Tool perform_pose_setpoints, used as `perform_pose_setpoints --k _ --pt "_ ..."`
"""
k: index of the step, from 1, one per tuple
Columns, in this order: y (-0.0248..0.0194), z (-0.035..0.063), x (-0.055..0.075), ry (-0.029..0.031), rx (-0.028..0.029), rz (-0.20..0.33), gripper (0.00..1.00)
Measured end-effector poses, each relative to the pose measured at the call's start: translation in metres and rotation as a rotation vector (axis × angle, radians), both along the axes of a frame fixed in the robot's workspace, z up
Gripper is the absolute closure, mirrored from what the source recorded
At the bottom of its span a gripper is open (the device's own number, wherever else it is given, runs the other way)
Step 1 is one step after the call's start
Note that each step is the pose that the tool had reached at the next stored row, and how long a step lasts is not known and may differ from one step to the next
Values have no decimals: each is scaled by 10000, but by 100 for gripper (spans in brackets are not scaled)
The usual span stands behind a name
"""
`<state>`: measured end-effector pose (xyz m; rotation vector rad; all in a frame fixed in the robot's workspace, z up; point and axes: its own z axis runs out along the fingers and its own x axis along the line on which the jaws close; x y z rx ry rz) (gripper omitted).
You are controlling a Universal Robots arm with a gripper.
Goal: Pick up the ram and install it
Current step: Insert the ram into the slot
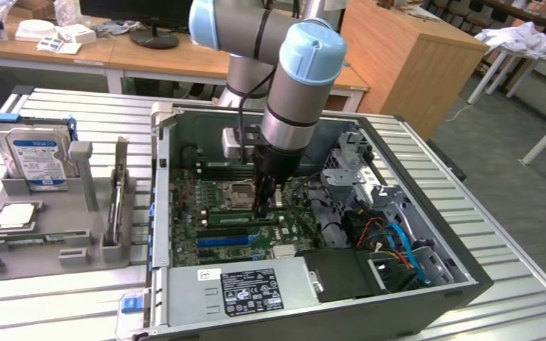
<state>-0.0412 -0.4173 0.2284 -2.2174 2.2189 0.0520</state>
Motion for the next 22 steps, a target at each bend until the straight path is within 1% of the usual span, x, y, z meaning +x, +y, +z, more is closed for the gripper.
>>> perform_pose_setpoints --k 2,4,12,22 --pt "0 31 0 0 1 0 75" --pt "0 82 0 1 0 0 75" --pt "0 348 1 0 0 0 75" --pt "0 648 1 0 1 0 75"
